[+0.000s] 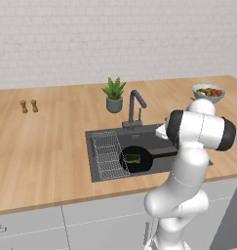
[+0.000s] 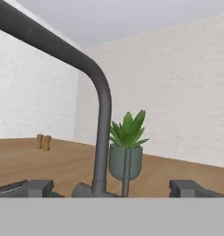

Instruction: Pick the pan and sponge and place them into the sink. Then turn on the water.

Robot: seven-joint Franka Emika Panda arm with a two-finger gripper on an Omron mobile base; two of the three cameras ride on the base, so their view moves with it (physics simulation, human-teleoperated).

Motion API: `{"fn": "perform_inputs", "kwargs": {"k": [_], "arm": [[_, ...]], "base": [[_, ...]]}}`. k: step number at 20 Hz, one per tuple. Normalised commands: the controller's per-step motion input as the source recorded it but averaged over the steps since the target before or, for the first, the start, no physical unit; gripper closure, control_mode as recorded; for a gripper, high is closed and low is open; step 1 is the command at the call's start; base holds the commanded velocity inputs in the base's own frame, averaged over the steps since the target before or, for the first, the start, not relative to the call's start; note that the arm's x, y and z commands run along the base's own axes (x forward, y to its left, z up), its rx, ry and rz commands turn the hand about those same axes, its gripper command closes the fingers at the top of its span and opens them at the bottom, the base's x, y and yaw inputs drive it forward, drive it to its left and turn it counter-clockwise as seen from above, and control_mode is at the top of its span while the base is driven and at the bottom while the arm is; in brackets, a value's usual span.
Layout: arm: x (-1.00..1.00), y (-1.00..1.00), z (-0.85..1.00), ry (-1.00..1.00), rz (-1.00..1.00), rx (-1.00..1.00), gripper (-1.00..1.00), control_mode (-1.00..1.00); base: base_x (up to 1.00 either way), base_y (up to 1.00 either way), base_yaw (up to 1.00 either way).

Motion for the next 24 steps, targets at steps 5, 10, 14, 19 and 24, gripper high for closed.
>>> {"fn": "perform_inputs", "kwargs": {"k": [5, 10, 14, 19, 24], "arm": [[0.12, 0.0, 0.12, -0.18, -0.32, 0.21, -1.0, -1.0], [0.22, 0.13, 0.0, 0.0, -0.11, 0.01, -1.0, -1.0], [0.52, 0.01, 0.0, 0.11, 0.04, 0.0, -1.0, -1.0], [0.78, 0.0, -0.01, 0.21, 0.07, 0.0, -1.0, -1.0], [0.72, 0.0, -0.17, 0.06, 0.12, 0.02, -1.0, -1.0]], "base": [[0.0, 0.0, 0.0], [0.0, 0.0, 0.0], [0.0, 0.0, 0.0], [0.0, 0.0, 0.0], [0.0, 0.0, 0.0]]}}
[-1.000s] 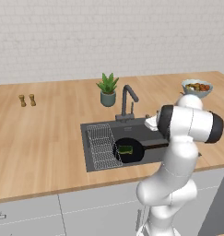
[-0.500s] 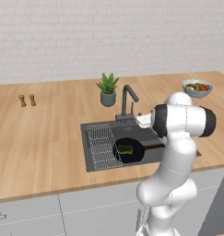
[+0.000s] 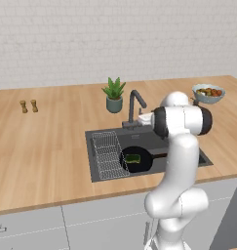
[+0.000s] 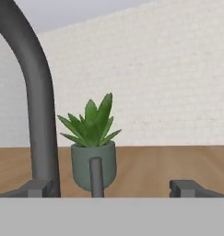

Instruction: Pick the pan and sponge and place them into the sink. Then turn on the water.

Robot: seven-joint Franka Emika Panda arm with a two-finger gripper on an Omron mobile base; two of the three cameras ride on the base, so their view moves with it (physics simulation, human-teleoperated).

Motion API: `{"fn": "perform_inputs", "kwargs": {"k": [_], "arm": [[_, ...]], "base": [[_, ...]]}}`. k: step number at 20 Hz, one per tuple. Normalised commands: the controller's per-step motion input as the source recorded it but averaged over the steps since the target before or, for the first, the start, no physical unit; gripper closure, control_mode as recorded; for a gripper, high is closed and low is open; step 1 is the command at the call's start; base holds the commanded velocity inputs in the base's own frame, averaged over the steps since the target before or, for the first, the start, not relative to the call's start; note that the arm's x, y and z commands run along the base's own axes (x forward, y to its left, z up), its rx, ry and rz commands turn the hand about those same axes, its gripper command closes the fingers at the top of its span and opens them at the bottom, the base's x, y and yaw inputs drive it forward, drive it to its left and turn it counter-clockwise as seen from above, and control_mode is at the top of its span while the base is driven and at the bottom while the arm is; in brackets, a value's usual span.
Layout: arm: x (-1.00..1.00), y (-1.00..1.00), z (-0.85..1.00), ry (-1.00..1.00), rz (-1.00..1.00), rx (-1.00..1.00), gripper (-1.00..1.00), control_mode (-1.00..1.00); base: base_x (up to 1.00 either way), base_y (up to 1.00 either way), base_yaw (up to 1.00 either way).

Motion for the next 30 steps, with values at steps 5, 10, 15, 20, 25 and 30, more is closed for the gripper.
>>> {"fn": "perform_inputs", "kwargs": {"k": [5, 10, 15, 20, 25, 30], "arm": [[0.36, 0.02, -0.4, 0.0, 0.03, 0.0, -1.0, -1.0], [0.01, 0.0, -0.4, -0.04, 0.0, 0.0, -1.0, -1.0], [0.03, 0.02, -0.28, 0.0, 0.0, 0.0, -1.0, -1.0], [0.31, 0.14, -0.1, 0.01, 0.0, 0.0, -1.0, -1.0], [0.32, 0.1, 0.0, 0.01, 0.0, 0.0, -1.0, -1.0], [0.31, 0.11, 0.0, 0.0, 0.0, 0.0, -1.0, -1.0]], "base": [[0.0, 0.0, 0.0], [0.0, 0.0, 0.0], [0.0, 0.0, 0.0], [0.0, 0.0, 0.0], [0.0, 0.0, 0.0], [0.0, 0.0, 0.0]]}}
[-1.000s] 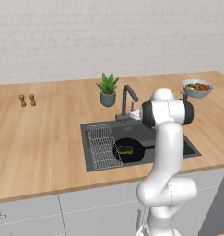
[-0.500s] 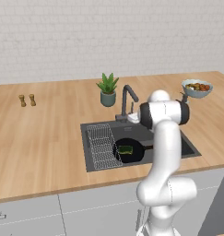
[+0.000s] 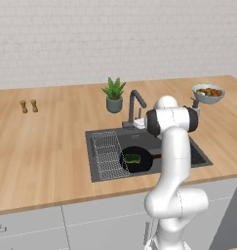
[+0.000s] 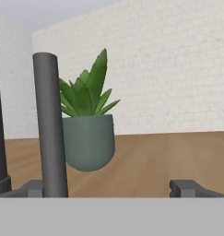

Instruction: Pick the pan and sponge and place them into the sink. Then turn on the water.

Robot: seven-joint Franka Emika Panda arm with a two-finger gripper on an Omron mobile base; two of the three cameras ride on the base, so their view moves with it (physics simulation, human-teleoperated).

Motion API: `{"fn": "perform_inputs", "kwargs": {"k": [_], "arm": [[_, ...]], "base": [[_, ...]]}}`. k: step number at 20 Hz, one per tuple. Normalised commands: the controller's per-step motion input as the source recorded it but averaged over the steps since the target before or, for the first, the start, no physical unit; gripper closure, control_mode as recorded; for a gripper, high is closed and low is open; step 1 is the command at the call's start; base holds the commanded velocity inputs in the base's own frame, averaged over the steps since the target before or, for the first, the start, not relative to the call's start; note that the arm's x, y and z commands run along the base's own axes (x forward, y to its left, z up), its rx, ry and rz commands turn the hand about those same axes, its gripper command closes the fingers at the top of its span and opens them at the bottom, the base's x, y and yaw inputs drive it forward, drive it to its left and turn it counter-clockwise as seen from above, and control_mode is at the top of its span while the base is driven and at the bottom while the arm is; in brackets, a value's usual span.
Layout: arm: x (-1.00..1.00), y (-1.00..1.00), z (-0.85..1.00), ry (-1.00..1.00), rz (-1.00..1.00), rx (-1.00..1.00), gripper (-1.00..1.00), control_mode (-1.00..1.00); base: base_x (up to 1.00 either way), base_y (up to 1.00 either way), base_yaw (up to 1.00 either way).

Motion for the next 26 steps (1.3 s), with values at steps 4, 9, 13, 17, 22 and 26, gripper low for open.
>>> {"fn": "perform_inputs", "kwargs": {"k": [4, 9, 13, 17, 22, 26], "arm": [[0.31, 0.06, 0.0, 0.0, -0.02, 0.0, -1.0, -1.0], [0.44, 0.01, 0.0, 0.0, -0.05, 0.0, -1.0, -1.0], [0.38, 0.0, 0.0, 0.0, -0.11, 0.0, -1.0, -1.0], [0.14, -0.03, 0.13, 0.0, -0.1, 0.0, -1.0, -1.0], [0.1, -0.09, 0.09, 0.03, -0.14, 0.0, -1.0, -1.0], [0.05, -0.46, 0.19, 0.0, -0.11, 0.0, -1.0, -1.0]], "base": [[0.0, 0.0, 0.0], [0.0, 0.0, 0.0], [0.0, 0.0, 0.0], [0.0, 0.0, 0.0], [0.0, 0.0, 0.0], [0.0, 0.0, 0.0]]}}
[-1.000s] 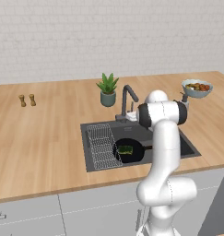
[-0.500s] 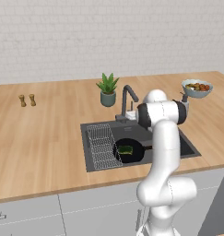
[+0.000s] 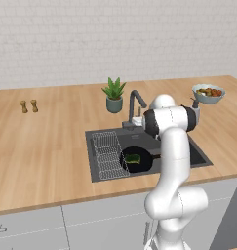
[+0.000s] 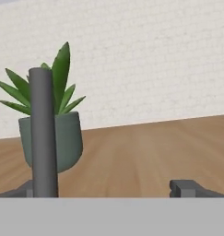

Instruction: Pick the pan and sponge and place them into the sink. Then turn on the water.

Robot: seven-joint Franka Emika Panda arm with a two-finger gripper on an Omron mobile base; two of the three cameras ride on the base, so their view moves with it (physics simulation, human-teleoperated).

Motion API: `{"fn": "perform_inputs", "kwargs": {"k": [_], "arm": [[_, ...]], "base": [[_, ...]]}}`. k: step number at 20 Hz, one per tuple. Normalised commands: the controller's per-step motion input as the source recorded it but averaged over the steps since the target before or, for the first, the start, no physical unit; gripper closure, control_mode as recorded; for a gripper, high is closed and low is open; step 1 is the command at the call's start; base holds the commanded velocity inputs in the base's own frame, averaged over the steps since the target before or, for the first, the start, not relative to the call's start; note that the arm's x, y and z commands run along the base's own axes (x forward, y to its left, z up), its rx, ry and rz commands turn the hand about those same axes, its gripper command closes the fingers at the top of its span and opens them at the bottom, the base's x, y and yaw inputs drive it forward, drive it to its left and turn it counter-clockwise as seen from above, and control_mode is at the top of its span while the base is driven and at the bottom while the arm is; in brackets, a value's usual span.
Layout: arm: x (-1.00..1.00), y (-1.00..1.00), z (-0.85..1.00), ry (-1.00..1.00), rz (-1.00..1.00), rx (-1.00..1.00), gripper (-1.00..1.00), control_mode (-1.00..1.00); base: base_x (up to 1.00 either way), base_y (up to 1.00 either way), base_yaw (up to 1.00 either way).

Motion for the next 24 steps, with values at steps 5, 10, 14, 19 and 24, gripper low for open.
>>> {"fn": "perform_inputs", "kwargs": {"k": [5, 10, 14, 19, 24], "arm": [[0.0, -0.22, 0.33, 0.0, -0.03, 0.01, -1.0, -1.0], [0.0, -0.28, 0.22, 0.0, -0.02, 0.02, -1.0, -1.0], [0.01, -0.68, -0.07, 0.01, -0.13, 0.13, -1.0, -1.0], [-0.1, -0.92, -0.14, 0.0, -0.1, 0.3, -1.0, -1.0], [-0.36, -0.92, -0.17, 0.0, -0.02, 0.39, -1.0, -1.0]], "base": [[0.0, 0.0, 0.0], [0.0, 0.0, 0.0], [0.0, 0.0, 0.0], [0.0, 0.0, 0.0], [0.0, 0.0, 0.0]]}}
